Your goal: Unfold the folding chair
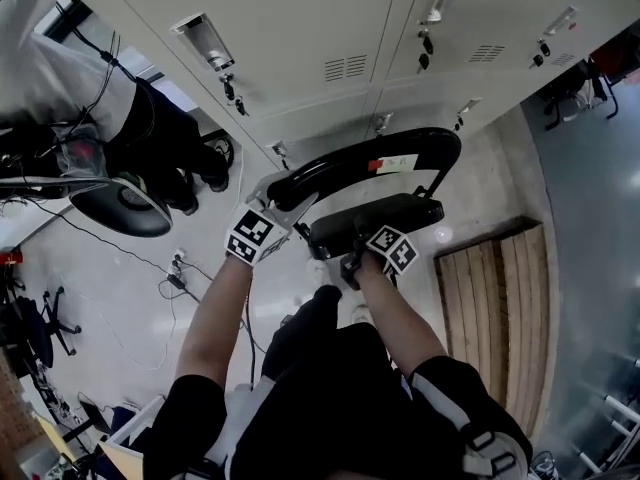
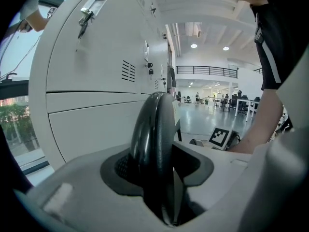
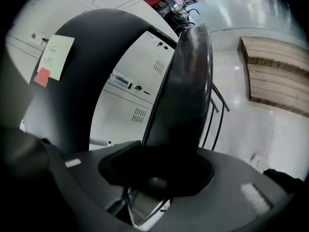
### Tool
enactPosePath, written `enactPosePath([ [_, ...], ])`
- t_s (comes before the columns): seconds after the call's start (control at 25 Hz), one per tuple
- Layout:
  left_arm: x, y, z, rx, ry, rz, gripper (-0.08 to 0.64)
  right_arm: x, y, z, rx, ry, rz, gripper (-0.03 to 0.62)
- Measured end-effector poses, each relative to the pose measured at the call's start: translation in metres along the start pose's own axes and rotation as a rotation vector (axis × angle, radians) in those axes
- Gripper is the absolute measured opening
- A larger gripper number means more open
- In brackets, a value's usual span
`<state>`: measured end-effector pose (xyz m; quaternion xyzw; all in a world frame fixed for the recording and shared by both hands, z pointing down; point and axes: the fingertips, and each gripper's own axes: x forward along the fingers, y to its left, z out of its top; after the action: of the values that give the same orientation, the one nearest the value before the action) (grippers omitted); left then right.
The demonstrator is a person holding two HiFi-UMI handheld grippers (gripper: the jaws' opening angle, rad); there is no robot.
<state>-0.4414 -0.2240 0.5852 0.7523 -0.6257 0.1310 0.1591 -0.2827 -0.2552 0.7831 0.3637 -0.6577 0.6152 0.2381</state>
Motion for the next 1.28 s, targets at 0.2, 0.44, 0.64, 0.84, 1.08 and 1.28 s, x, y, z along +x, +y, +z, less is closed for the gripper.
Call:
enactPosePath([
  [0.2, -0.017, -0.030, 0.001, 0.034, -0.016, 0.037, 0.175, -0.018, -0.014, -0.012, -0.053, 0.047, 0.024, 0.195],
  [0.44, -0.033, -0.075, 0.000, 0.052, -0.001, 0.054, 0.173, -0.043, -0.035, -0.029, -0.075, 0.076, 0.090, 0.202],
  [0.64, -0.042, -0.112, -0.006, 0.071, -0.006, 0.060, 0.173, -0.059, -0.060, -0.038, -0.052, 0.087, 0.116, 0.196],
  [0.84, -0.052, -0.144, -0.019, 0.059, 0.000, 0.038, 0.169, -0.081, -0.094, -0.056, -0.009, 0.099, 0.126, 0.193],
  [1.08, -0.047, -0.146, -0.021, 0.044, -0.013, -0.007, 0.160, -0.092, -0.129, -0.070, 0.023, 0.092, 0.155, 0.198],
  [1.28, -0.045, -0.145, -0.024, 0.044, -0.013, -0.033, 0.152, -0.099, -0.152, -0.079, 0.034, 0.087, 0.157, 0.206],
])
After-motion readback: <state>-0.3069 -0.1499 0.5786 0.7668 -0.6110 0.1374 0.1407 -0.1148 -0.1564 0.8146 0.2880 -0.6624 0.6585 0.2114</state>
